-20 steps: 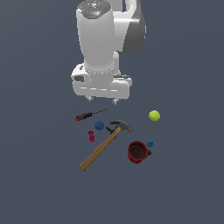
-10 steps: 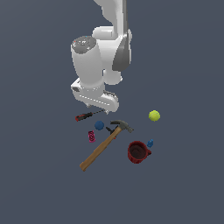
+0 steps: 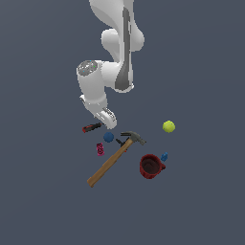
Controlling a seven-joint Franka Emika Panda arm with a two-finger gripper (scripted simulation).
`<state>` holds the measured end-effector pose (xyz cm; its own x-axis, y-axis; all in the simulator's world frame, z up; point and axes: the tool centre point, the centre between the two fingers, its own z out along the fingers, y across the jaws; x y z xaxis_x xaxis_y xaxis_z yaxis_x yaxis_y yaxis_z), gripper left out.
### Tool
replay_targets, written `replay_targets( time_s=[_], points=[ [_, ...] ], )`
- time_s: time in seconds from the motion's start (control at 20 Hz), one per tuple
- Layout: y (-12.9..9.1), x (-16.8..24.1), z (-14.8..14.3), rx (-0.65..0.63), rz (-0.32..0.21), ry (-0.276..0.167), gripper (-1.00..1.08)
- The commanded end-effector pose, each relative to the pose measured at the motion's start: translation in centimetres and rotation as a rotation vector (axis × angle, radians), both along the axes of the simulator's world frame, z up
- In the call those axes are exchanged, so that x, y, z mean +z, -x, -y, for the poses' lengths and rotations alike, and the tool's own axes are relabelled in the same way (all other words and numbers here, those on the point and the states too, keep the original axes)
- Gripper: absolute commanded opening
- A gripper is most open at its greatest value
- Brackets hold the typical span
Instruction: Pick up a designated object from a clutter of objects.
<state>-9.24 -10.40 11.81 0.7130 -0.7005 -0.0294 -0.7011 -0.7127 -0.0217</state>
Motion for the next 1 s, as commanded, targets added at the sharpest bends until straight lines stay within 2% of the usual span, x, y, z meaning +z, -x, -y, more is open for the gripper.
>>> replay_targets(
  time_s=[0.0,0.5,0.95],
  points=[
    [1.4,-1.5,0.8,-0.085,0.001,0.006,1.00],
    [5.4,-4.8,2.9,-0.294,0.000,0.031,1.00],
    [6.0,-5.4,3.2,-0.322,-0.001,0.036,1.00]
  ],
)
